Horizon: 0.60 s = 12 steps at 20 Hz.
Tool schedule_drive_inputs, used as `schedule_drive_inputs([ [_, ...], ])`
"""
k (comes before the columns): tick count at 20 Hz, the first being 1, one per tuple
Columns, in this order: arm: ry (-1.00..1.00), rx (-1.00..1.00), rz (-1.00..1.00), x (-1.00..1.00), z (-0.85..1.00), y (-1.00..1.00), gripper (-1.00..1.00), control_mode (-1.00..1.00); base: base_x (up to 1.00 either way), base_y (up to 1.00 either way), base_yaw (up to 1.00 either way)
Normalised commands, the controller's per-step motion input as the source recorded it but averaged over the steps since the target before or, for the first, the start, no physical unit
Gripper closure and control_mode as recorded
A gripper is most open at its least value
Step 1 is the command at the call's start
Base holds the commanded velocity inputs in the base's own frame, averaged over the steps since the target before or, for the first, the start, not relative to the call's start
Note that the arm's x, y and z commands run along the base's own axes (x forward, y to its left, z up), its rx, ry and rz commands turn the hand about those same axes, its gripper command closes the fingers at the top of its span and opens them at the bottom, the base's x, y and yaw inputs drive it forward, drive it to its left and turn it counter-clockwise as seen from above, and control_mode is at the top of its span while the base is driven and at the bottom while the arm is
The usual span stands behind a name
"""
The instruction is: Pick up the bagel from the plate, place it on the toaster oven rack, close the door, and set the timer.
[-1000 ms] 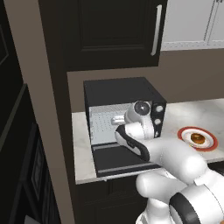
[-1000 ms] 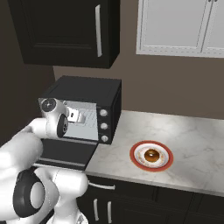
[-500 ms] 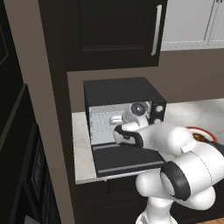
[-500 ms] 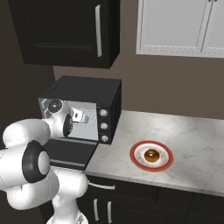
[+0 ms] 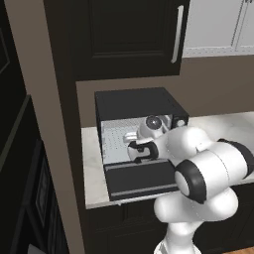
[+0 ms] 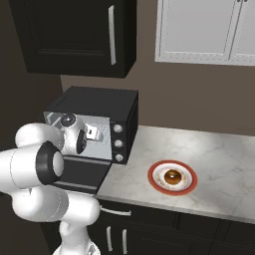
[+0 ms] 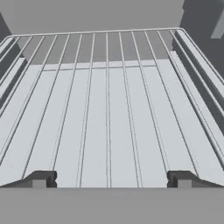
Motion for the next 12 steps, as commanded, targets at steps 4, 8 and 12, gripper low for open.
schedule_drive_inputs([
  [4,0.12,0.00,0.00,0.03,-0.04,0.01,-1.00,-1.00,0.00,0.00,0.00],
  [8,0.09,0.00,0.00,0.00,-0.03,0.07,-1.00,-1.00,0.00,0.00,0.00],
  [12,0.04,0.00,0.00,0.00,-0.12,0.12,-1.00,-1.00,0.00,0.00,0.00],
])
